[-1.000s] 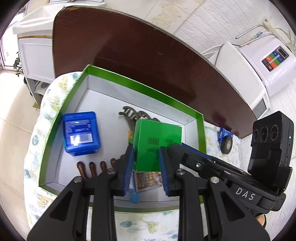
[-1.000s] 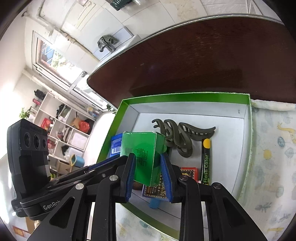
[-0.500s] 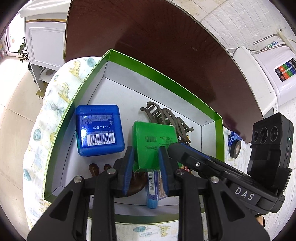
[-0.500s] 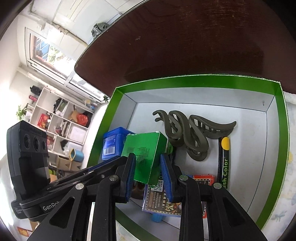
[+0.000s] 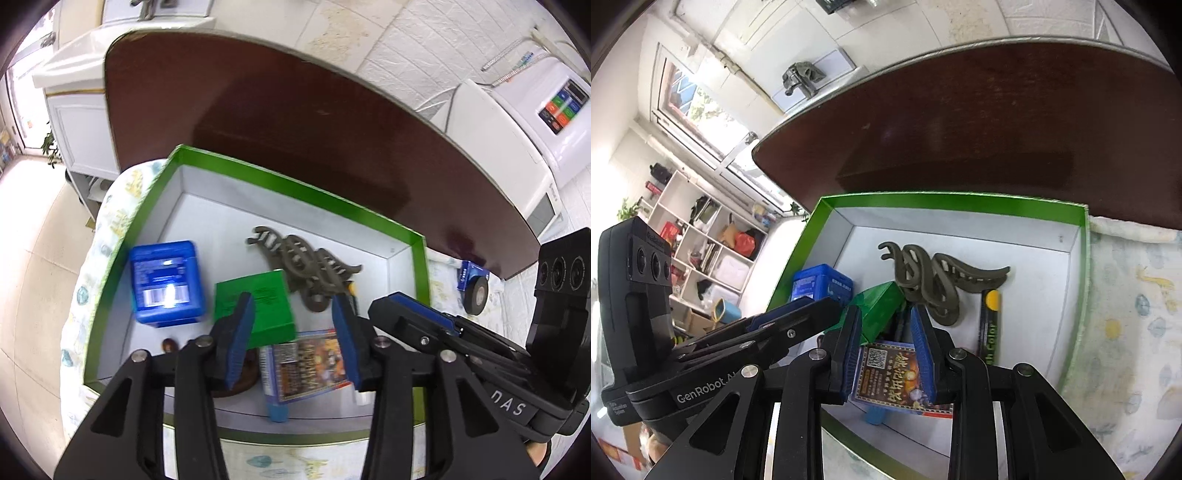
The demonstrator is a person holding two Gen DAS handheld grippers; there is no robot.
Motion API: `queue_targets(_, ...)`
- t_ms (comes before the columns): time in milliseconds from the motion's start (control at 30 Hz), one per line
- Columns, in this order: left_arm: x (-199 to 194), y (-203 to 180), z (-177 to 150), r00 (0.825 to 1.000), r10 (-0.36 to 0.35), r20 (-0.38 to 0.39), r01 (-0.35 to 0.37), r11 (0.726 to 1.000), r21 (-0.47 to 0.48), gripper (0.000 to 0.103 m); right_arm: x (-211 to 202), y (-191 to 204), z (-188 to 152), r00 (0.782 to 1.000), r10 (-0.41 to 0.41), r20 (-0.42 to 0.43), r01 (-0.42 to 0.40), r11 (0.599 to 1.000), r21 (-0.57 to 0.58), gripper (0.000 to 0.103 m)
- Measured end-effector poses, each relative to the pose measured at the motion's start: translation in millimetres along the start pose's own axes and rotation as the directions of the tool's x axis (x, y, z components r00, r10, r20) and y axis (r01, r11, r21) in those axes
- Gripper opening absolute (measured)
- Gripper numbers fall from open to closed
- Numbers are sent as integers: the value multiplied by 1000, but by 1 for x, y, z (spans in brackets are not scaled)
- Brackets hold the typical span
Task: Organize rigid objects
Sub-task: 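Carry the small green box into the green box and open the left gripper, then move the left gripper to the black tape roll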
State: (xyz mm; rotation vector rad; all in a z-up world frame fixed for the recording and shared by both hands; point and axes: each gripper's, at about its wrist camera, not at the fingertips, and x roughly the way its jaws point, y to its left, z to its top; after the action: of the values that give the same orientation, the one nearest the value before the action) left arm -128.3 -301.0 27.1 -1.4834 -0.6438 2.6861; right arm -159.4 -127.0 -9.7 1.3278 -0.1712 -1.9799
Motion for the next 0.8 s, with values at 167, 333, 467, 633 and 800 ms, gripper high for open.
queue_targets(167,4,-46,-2,1000,-21,-5,22,998,66,48,-41,-26,-2,998,-30,61,29,999,23,31)
queue_targets(333,18,-110,-9,999,-41,-27,44,988,151,52,-83,-67,-7,991,-66,116,58,995,78,31)
queue_targets(467,37,-161,-14,997,-56,-61,68,973,219,54,-118,-111,-16,981,-111,159,89,986,140,37)
queue_targets(633,72,-221,-23,991,-74,-112,102,957,271,55,-162,-178,-30,962,-171,211,119,963,242,46)
queue_targets(800,117,-263,-30,981,-67,-181,116,955,274,53,-192,-254,-48,945,-241,221,144,913,381,46)
